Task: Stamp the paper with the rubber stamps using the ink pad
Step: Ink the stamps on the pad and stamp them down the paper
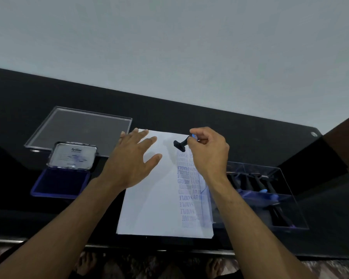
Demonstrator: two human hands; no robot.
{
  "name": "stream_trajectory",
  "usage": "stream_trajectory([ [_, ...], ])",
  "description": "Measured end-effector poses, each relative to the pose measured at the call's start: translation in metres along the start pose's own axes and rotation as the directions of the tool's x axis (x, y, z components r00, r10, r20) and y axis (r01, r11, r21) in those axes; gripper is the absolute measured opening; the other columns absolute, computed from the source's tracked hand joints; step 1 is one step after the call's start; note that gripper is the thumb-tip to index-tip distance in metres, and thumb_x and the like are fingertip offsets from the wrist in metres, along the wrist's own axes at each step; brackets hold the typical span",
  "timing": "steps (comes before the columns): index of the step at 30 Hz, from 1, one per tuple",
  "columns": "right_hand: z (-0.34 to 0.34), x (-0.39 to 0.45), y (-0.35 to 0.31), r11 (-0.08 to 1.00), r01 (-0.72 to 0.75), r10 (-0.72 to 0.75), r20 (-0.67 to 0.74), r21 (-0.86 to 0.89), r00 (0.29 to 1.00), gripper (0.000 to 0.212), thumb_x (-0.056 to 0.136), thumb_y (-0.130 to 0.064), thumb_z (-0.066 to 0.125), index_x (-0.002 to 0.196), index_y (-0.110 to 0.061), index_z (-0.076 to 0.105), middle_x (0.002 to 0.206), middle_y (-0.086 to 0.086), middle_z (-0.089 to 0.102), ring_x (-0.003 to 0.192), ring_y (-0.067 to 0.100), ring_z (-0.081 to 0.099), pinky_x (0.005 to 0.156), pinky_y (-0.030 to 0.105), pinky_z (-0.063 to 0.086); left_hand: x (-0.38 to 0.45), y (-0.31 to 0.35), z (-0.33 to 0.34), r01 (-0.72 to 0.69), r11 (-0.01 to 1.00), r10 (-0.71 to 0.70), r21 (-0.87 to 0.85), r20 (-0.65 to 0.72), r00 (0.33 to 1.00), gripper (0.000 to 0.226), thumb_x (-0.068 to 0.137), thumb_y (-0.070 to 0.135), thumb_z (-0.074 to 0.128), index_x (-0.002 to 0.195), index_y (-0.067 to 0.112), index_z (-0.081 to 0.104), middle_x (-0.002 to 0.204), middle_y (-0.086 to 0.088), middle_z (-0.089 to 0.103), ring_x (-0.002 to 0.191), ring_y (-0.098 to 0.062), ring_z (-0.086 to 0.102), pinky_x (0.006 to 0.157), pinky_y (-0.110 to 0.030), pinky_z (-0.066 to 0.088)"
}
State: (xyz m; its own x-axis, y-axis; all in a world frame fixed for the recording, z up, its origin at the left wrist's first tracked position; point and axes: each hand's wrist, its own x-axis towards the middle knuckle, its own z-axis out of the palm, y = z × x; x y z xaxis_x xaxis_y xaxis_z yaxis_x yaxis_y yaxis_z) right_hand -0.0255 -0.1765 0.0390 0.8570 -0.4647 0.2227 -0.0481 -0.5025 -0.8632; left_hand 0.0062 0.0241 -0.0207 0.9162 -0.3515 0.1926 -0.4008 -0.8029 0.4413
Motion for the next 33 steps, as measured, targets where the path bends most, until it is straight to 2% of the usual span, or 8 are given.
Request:
stream_trajectory([
  [6,0.033,-0.037,-0.027,0.995,0.082,-0.076,0.104,-0.057,0.992,0.013,0.082,-0.016,0.069,0.091,-0.024,0.074,0.091,-0.011,0.071,0.08,0.006,0.067,0.071,0.021,0.056,-0.049,-0.02,-0.033,0.036,0.999,-0.035,0.017,-0.072,0.997,0.063,0.095,0.059,0.052,0.148,0.026,0.045,0.157,-0.001,0.041,0.15,-0.022,0.028,0.125,-0.049,0.013],
  [12,0.069,-0.074,-0.051,0.984,0.171,-0.156,0.239,-0.041,0.958,0.016,0.086,-0.017,0.071,0.098,-0.026,0.073,0.1,-0.009,0.068,0.083,0.009,0.066,0.075,0.016,0.052,-0.099,-0.052,-0.064,0.12,0.993,-0.115,0.018,-0.162,0.98,0.06,0.094,0.056,0.055,0.144,0.023,0.051,0.151,0.001,0.047,0.143,-0.019,0.037,0.122,-0.046,0.026],
  [14,0.08,-0.086,-0.059,0.98,0.197,-0.183,0.285,-0.02,0.941,0.018,0.086,-0.016,0.07,0.101,-0.026,0.073,0.098,-0.01,0.068,0.084,0.008,0.065,0.078,0.018,0.053,-0.114,-0.064,-0.071,0.153,0.988,-0.145,0.027,-0.185,0.972,0.061,0.094,0.06,0.052,0.142,0.022,0.053,0.147,0.004,0.049,0.139,-0.017,0.041,0.124,-0.042,0.02],
  [18,0.103,-0.106,-0.073,0.972,0.236,-0.223,0.364,0.009,0.904,0.023,0.084,-0.014,0.071,0.104,-0.026,0.073,0.099,-0.011,0.068,0.087,0.005,0.065,0.082,0.019,0.054,-0.14,-0.087,-0.079,0.219,0.975,-0.208,0.035,-0.195,0.958,0.068,0.09,0.064,0.041,0.142,0.022,0.054,0.149,0.001,0.048,0.145,-0.02,0.036,0.124,-0.041,0.012],
  [26,0.14,-0.133,-0.095,0.957,0.289,-0.254,0.458,-0.006,0.851,0.023,0.086,-0.017,0.073,0.108,-0.023,0.073,0.109,-0.005,0.067,0.092,0.007,0.065,0.082,0.024,0.058,-0.173,-0.127,-0.087,0.305,0.952,-0.292,0.023,-0.224,0.93,0.074,0.087,0.065,0.042,0.142,0.018,0.055,0.149,-0.006,0.05,0.145,-0.026,0.037,0.123,-0.046,0.018],
  [33,0.155,-0.141,-0.106,0.95,0.307,-0.241,0.505,-0.051,0.829,0.022,0.089,-0.018,0.072,0.11,-0.022,0.072,0.114,-0.004,0.066,0.092,0.009,0.067,0.084,0.028,0.059,-0.184,-0.155,-0.083,0.328,0.942,-0.312,0.063,-0.185,0.932,0.078,0.088,0.07,0.036,0.145,0.02,0.051,0.153,-0.007,0.045,0.149,-0.026,0.03,0.122,-0.054,0.023],
])
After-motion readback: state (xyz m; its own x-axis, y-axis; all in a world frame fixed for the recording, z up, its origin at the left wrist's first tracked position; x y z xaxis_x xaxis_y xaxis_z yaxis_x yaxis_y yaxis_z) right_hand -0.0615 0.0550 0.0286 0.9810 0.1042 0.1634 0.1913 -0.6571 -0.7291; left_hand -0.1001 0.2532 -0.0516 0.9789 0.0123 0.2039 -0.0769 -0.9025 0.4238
